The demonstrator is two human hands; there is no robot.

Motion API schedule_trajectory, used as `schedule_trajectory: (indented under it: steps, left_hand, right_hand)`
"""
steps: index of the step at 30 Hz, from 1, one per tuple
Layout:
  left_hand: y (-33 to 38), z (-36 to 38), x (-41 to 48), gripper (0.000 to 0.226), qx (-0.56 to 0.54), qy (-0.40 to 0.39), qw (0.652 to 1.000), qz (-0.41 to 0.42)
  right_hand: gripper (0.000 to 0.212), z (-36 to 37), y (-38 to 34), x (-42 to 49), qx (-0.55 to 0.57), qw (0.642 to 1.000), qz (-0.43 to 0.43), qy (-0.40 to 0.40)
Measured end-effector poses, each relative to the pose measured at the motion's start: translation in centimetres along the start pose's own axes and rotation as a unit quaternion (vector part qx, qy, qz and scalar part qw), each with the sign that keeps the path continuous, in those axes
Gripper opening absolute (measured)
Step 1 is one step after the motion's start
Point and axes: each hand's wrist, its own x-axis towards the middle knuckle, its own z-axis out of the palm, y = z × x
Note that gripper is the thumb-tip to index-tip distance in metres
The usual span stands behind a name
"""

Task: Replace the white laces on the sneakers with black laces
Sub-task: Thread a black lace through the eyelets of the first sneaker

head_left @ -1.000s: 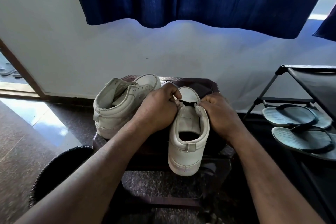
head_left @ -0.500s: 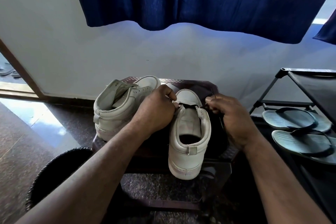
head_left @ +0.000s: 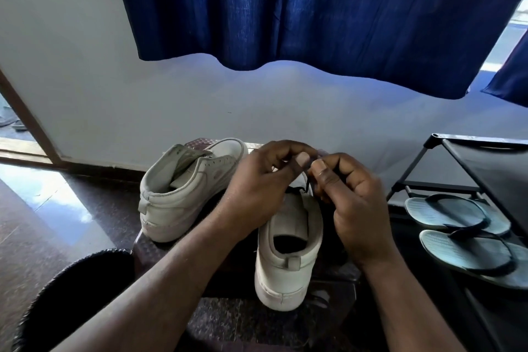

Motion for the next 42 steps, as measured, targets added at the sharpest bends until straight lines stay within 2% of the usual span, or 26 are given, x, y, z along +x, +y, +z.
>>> schedule_trajectory:
  steps: [5,8,10,11,13,14,17,19,22,24,26,28,31,34,38,41,42]
  left_hand:
    - [0.3,0.5,-0.2,0.019,-0.079,-0.046,0.996,-0.025]
    - [0.2,0.3,-0.3,0.021,-0.081,-0.053,0.995,-0.035]
    - [0.1,0.2,-0.3,0.024,-0.018,-0.045,0.998,-0.034]
    - [-0.1,0.1,0.0,0.026,0.047,-0.031,0.998,-0.025]
    - [-1.0,-0.2,0.5,0.026,0.210,0.011,0.978,-0.013]
    - [-1.5,-0.6,0.7,0.024,0.246,0.037,0.968,-0.033]
    - [-2.6,-1.6,1.0,0.020,0.156,0.079,0.982,-0.077]
    - [-2.1,-1.5,0.8,0.012,0.083,0.052,0.994,-0.049]
    - [-1.2,-0.9,0.6,0.014,0.031,-0.012,0.999,0.027]
    - [-1.2,-0.6,0.4,0.011,0.038,-0.020,0.998,0.049]
    - [-1.6,-0.3,0.4,0.010,0.080,0.005,0.996,0.036]
    - [-2.1,-0.5,0.7,0.013,0.154,0.048,0.987,-0.015]
    - [-2.9,-1.3,1.0,0.019,0.188,0.100,0.973,-0.091]
    - [-2.2,-1.5,0.8,0.013,0.212,0.091,0.973,-0.029]
    - [-1.1,-0.7,0.2,0.021,0.150,0.017,0.986,0.073]
    - [-1.2,-0.2,0.1,0.007,0.176,0.031,0.981,0.073]
    - [-1.4,-0.3,0.2,0.010,0.207,0.044,0.975,0.065]
  right_hand:
    - [0.017,-0.1,-0.4,-0.2,-0.017,0.999,-0.027,0.031]
    - [0.018,0.0,-0.2,-0.1,-0.015,0.999,-0.013,0.037]
    - [0.019,0.1,-0.4,-0.1,-0.007,0.999,-0.010,0.030]
    - [0.019,0.0,-0.5,-0.1,-0.002,0.999,-0.013,0.029]
    - [0.020,-0.2,-0.8,-0.2,0.031,0.998,-0.016,0.045]
    - [0.021,-0.4,-1.0,-0.2,0.059,0.996,-0.014,0.058]
    - [0.022,-0.7,-1.1,-0.1,0.097,0.992,-0.003,0.078]
    - [0.024,-0.6,-1.0,-0.1,0.081,0.994,0.008,0.070]
    - [0.024,-0.2,-0.7,-0.1,0.043,0.998,0.012,0.054]
    - [0.022,-0.1,-0.6,-0.1,0.031,0.998,0.010,0.050]
    - [0.022,-0.2,-0.5,-0.1,0.028,0.998,0.011,0.054]
    - [0.023,-0.5,-0.7,-0.1,0.035,0.997,0.007,0.061]
    - [0.021,-0.9,-1.1,0.0,0.090,0.993,-0.002,0.080]
    - [0.023,-0.9,-0.9,0.2,0.084,0.993,0.014,0.077]
    - [0.022,-0.5,-0.3,0.2,0.030,0.998,0.031,0.055]
    - [0.022,-0.4,-0.2,0.2,0.019,0.998,0.031,0.045]
    - [0.022,-0.4,-0.3,0.1,0.017,0.998,0.030,0.043]
